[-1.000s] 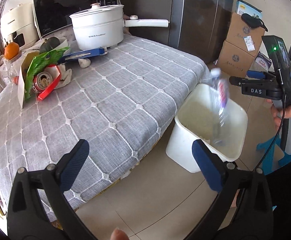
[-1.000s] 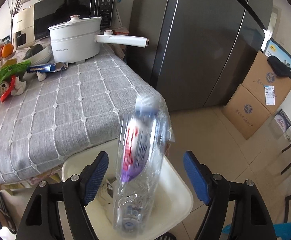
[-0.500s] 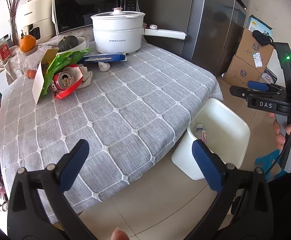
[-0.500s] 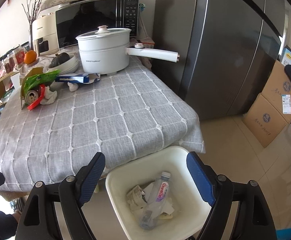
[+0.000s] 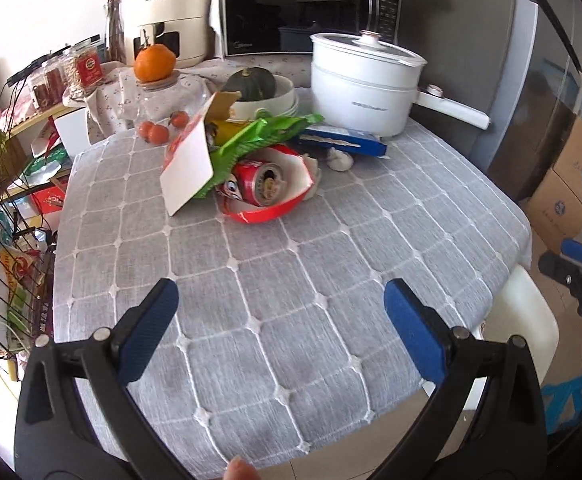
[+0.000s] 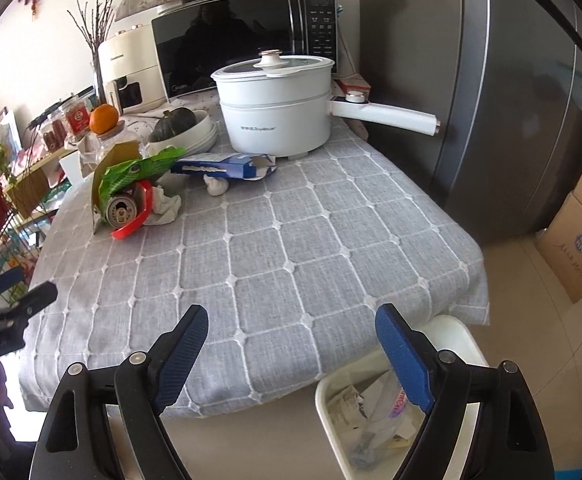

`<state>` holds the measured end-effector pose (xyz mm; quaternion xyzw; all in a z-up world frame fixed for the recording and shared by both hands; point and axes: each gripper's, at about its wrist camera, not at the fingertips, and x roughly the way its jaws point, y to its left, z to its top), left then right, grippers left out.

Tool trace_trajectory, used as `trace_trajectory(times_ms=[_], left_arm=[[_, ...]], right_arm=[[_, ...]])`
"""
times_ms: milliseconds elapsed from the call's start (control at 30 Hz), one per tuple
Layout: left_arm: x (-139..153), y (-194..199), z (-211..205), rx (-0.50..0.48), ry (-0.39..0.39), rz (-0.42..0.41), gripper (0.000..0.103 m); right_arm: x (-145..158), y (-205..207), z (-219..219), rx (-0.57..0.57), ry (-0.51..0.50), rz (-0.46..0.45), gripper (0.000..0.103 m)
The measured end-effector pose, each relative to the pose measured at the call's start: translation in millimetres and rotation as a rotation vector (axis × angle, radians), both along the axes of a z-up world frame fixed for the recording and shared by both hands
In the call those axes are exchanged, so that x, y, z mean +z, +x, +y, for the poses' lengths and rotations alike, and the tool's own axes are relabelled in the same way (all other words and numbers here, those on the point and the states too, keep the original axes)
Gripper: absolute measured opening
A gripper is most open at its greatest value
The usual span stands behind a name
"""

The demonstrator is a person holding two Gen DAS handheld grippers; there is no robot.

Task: Collect trash
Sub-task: 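Grasp the brown paper bag with the left gripper while the right grasps the green chip bag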

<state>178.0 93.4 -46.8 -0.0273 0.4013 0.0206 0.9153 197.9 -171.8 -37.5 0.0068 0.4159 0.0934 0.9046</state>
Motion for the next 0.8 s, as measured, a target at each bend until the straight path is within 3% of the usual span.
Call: trace_trajectory(times_ms=[300,600,633,667,733,800], left_arm=[[11.8,89.3,67.8,0.146,-0.014,-0.027,0.101],[-24.1,162.4,83.0,0.185,-0.005,0.033,0.055],[-29.2,164.8,86.9,0.197,-0.018,0.045,0.040],[-31.7,164.7,91.9,0.203,-0.059,0.041,0.033],[-28.6,154.7,100.2,0.229,-0.124,-0.003,0.023],[-22.1,144.3,102.9,0.235,-0.110,-0.037,0.012]], right_arm=[[-12.7,30.5,38.1,0.063,-0.015,0.036,0.087],[-27.3,50.9,43.4,0.062,-0.062,0.061,0.087],[-26.9,51.8,43.3,0.062,-0.067,0.057,0.087],[-26.0,52.6,44.1,0.065,-0.071,0.052,0.087],[-22.7,54.0,47.9,0.068,-0.077,0.039,0.087],[-18.7,57.3,55.7,0.084,-0.082,0.034,0.087]])
